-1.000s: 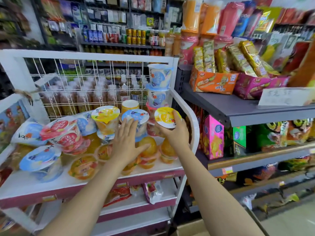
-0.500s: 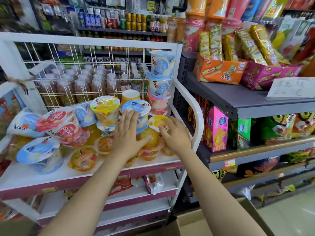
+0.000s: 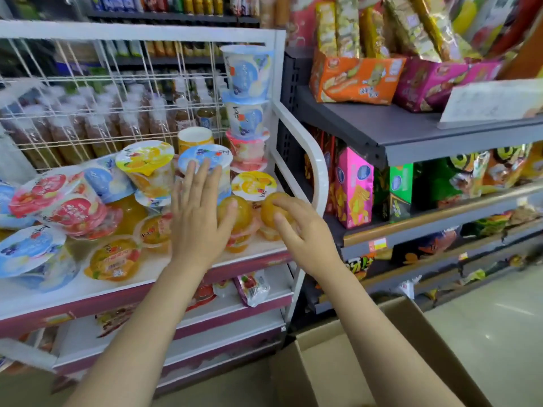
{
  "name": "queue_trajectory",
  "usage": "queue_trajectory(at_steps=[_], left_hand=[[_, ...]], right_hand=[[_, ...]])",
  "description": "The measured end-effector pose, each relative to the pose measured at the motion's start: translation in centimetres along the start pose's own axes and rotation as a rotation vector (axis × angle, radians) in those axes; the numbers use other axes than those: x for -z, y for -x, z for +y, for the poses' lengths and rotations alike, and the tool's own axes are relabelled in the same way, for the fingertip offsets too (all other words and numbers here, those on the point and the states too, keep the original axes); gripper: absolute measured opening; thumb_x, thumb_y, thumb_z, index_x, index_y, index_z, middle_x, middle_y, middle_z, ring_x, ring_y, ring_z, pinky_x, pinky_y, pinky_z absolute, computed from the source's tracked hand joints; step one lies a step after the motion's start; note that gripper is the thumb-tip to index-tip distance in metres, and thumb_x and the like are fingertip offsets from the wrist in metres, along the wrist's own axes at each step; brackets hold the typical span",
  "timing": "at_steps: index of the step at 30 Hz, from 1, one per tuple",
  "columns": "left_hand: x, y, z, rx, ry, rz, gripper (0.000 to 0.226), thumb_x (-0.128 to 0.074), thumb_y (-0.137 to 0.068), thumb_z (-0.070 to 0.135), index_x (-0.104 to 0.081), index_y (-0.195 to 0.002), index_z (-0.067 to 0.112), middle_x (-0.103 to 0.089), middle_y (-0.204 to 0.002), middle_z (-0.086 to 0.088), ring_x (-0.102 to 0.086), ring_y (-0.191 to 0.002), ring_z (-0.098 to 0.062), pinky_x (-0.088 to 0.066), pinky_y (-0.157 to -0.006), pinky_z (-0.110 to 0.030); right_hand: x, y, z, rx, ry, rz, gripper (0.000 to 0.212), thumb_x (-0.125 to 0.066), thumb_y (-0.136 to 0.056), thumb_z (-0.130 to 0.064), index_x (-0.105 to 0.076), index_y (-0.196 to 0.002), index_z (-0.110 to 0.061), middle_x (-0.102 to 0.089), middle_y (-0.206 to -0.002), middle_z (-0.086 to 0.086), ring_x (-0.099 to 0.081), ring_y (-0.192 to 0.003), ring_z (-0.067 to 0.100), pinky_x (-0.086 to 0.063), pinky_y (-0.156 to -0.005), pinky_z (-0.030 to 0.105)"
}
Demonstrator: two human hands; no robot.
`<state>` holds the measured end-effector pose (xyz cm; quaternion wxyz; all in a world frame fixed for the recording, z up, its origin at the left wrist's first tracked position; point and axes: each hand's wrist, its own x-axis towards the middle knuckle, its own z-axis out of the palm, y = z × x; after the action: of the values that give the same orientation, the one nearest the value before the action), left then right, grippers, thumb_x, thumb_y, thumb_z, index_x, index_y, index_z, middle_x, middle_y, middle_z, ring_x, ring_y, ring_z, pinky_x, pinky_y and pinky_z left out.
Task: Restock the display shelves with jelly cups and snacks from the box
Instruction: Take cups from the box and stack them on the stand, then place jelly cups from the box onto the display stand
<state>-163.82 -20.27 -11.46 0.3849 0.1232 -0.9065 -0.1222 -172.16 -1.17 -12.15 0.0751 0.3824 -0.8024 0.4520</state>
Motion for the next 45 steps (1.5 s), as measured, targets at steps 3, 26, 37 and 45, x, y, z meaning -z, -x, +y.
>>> queue_trajectory(at_steps=[3,26,37,45], left_hand=[[-1.9,5.6,6.0,-0.107,0.262,0.066,0.033,-0.048,-0.096,0.026,-0.066,-0.116,0.006,-0.067,-0.114,-0.009,-0.058,-0.109,-0.028,-0.041,-0.093,-0.040],[-35.8,45.5,13.3,0.101,-0.197,-0.849,0.078,-0.045,-0.095,0.048,-0.026,-0.154,0.001,-0.014,-0.159,-0.033,-0.012,-0.148,-0.049,-0.007,-0.120,-0.060],[-35.8,45.5,13.3,0.099,-0.196,-0.812,0.076,-0.045,-0.095,0.049,-0.028,-0.154,0.005,-0.019,-0.161,-0.025,-0.016,-0.150,-0.041,-0.009,-0.120,-0.061],[-35.7,45.6,13.2,0.085,-0.176,-0.827,0.076,-0.046,-0.095,0.047,-0.026,-0.155,0.004,-0.018,-0.161,-0.025,-0.015,-0.150,-0.041,-0.009,-0.120,-0.061]], right_hand=[[2.8,7.2,3.2,-0.097,0.043,0.040,0.038,-0.045,-0.100,-0.041,-0.065,-0.123,-0.018,-0.064,-0.118,-0.007,-0.058,-0.107,0.004,-0.047,-0.085,0.018],[-8.0,45.8,46.4,-1.469,0.007,-0.422,0.068,-0.075,-0.086,-0.034,-0.041,-0.145,-0.027,-0.032,-0.140,0.009,-0.052,-0.108,0.022,-0.047,-0.100,0.036],[-9.0,46.2,46.9,-1.458,0.069,-0.432,0.067,-0.074,-0.077,-0.060,-0.060,-0.123,-0.013,-0.037,-0.129,0.005,-0.055,-0.108,0.026,-0.053,-0.098,0.039],[-8.7,44.9,45.9,-1.386,0.023,-0.311,0.051,-0.075,-0.075,-0.060,-0.066,-0.106,-0.019,-0.046,-0.118,0.001,-0.055,-0.095,0.015,-0.054,-0.085,0.025]])
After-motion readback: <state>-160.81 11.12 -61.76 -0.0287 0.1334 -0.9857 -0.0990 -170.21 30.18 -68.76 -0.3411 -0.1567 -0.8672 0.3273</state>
